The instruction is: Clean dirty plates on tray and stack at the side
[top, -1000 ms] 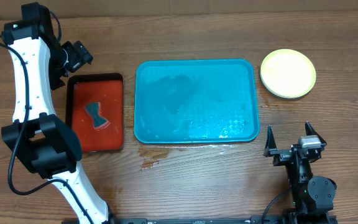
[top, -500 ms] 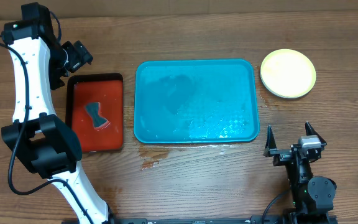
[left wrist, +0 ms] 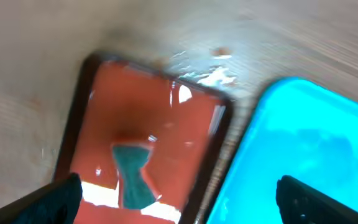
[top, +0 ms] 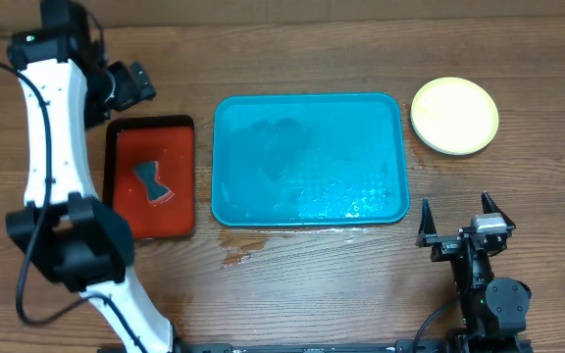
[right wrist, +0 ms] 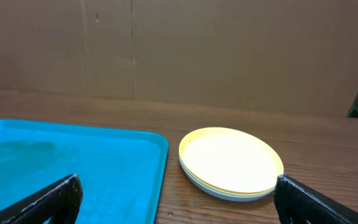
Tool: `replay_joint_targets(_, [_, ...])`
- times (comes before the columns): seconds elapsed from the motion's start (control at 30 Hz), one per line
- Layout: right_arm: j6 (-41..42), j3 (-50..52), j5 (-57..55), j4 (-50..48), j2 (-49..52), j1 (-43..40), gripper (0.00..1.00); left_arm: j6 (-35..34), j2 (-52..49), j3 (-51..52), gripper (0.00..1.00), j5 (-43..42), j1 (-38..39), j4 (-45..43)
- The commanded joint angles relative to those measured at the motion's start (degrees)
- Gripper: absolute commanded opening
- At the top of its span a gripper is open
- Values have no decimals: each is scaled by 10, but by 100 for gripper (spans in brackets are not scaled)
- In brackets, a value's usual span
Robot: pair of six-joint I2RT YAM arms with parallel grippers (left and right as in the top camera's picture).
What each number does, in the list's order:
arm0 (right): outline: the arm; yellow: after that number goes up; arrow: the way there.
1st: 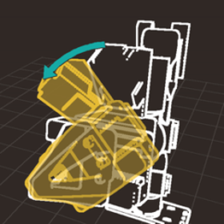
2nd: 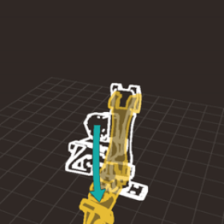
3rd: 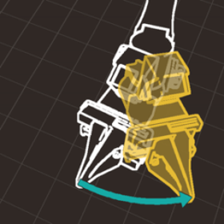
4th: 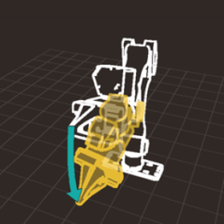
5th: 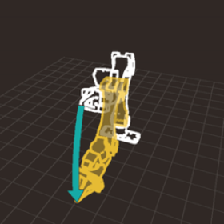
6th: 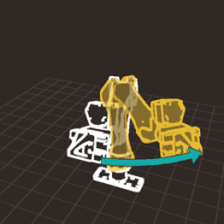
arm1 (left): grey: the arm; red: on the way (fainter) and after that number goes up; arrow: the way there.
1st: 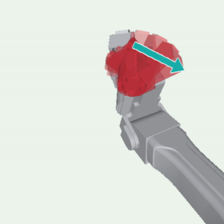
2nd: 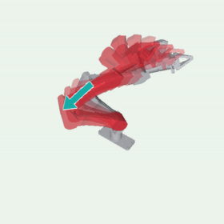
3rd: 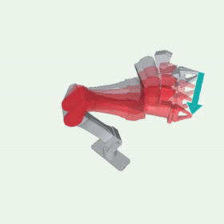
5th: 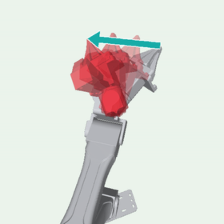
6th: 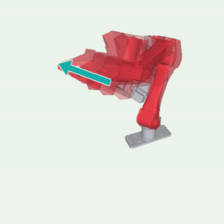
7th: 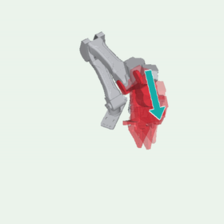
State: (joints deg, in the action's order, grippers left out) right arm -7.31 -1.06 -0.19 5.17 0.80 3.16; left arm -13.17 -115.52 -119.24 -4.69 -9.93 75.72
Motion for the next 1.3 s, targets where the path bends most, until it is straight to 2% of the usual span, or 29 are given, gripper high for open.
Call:
replay_joint_targets(0.0, [2,6,2,-3,-6,4,100,165,119,42,100,-2,61,-26])
replay_joint_targets(0.1, [2,6,2,-3,-6,4,100,227,195,125,100,-3,95,-83])
replay_joint_targets(0.17, [2,6,2,-3,-6,4,100,241,244,187,100,-3,111,-119])
replay_joint_targets(0.4, [2,6,2,-3,-6,4,100,239,435,443,100,-69,128,-254])
replay_joint_targets(0.67, [2,6,2,-3,-6,4,100,239,665,718,100,-72,128,-465])
replay_joint_targets(0.87, [2,6,2,-3,-6,4,100,185,807,893,100,-75,128,-602])
replay_joint_targets(1.03, [2,6,2,-3,-6,4,100,117,903,1022,100,-27,128,-717])
replay_joint_targets(1.13, [2,6,2,-3,-6,4,100,67,957,1078,100,14,128,-753])
replay_joint_targets(1.27, [2,6,2,-3,-6,4,100,58,1021,1131,100,26,128,-786])
